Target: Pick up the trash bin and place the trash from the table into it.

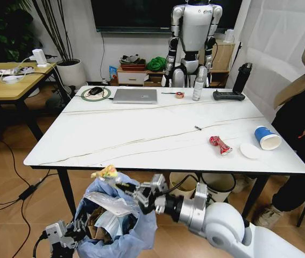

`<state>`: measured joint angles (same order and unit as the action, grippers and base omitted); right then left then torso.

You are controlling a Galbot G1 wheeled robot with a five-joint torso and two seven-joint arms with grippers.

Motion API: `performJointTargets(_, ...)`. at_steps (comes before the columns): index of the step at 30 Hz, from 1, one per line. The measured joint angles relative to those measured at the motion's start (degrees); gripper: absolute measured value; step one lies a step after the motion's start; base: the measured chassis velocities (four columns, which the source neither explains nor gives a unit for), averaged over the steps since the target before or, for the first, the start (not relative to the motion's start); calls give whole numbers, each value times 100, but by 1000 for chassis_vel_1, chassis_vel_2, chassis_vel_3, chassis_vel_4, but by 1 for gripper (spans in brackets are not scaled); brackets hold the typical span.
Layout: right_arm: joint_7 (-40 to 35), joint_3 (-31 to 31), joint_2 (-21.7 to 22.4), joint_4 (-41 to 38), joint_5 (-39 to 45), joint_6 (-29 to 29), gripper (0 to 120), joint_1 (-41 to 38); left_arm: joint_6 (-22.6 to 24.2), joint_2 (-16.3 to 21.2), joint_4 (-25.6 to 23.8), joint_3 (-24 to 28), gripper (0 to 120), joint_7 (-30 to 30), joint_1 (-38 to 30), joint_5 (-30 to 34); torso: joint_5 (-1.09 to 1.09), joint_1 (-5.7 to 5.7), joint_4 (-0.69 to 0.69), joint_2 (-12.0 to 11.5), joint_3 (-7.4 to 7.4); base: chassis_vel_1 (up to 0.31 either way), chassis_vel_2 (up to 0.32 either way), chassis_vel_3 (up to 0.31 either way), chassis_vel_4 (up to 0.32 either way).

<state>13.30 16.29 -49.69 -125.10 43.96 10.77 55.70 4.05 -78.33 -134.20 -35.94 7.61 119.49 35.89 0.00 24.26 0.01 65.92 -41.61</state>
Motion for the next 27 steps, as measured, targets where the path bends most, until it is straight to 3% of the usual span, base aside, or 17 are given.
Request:
performJointTargets(14,40,267,-165,567,-490,-31,0,-138,44,-16,-71,60,0,16,-9,-78,0,1,0,-1,0,0,0,0,0)
performJointTargets(23,30,281,-155,609,-680,-60,28,-73,48,-10,-79,49,0,19,-35,-78,0,1,0,-1,0,0,0,0,0)
performJointTargets(27,17,199,-150,609,-700,-77,47,-26,48,12,-79,23,0,20,-46,-77,0,1,0,-1,-1,0,0,0,0)
